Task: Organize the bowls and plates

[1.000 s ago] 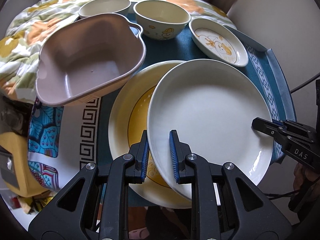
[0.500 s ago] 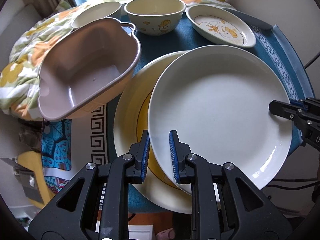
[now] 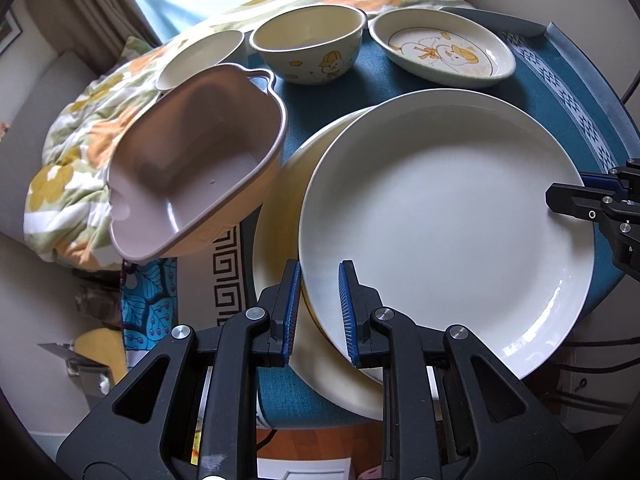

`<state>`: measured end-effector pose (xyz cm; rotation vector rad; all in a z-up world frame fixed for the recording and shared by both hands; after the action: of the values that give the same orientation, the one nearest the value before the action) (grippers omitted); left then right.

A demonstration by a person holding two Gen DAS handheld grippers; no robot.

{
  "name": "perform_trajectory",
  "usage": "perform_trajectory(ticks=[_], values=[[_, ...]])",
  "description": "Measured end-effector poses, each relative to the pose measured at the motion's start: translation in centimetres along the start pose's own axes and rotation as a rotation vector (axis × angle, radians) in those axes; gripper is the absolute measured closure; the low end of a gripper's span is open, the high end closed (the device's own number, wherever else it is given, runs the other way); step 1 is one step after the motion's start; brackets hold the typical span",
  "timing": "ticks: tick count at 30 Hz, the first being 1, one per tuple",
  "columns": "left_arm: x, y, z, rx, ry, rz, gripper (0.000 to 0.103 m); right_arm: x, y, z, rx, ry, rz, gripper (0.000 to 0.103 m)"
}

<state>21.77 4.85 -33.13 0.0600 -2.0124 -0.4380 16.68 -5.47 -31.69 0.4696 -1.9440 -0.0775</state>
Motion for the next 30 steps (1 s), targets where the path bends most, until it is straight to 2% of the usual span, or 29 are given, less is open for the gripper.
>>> perform_trajectory(ticks=[11, 23, 30], values=[[0.0, 1.3, 0.3, 0.013, -0.008, -0.046, 0.086, -0.6, 0.8, -0.6, 0.047, -0.002, 0.013, 0.088], [0.2, 1.3, 0.4, 0.021, 0.002, -0.021, 0.086, -0.6, 1.1, -0.4, 0.044, -0.004, 0.022, 0.089], [4.9, 2.8, -1.5, 0.062, -0.071, -0.026, 0.086, 2.4, 1.7, -1.6, 0.016, -0.068, -0.005, 0.088]])
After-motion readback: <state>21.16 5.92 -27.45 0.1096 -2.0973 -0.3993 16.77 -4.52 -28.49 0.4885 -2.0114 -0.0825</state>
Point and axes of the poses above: each gripper's, at about its wrist camera, not at the fingertips, and x roughly against the way its jaws point, y to its left, z to its underside, the point moved 7 cm from there along -x, roughly the way its jaws point, and after that the axes turned 11 degrees about -z, right-handed, at the moved point
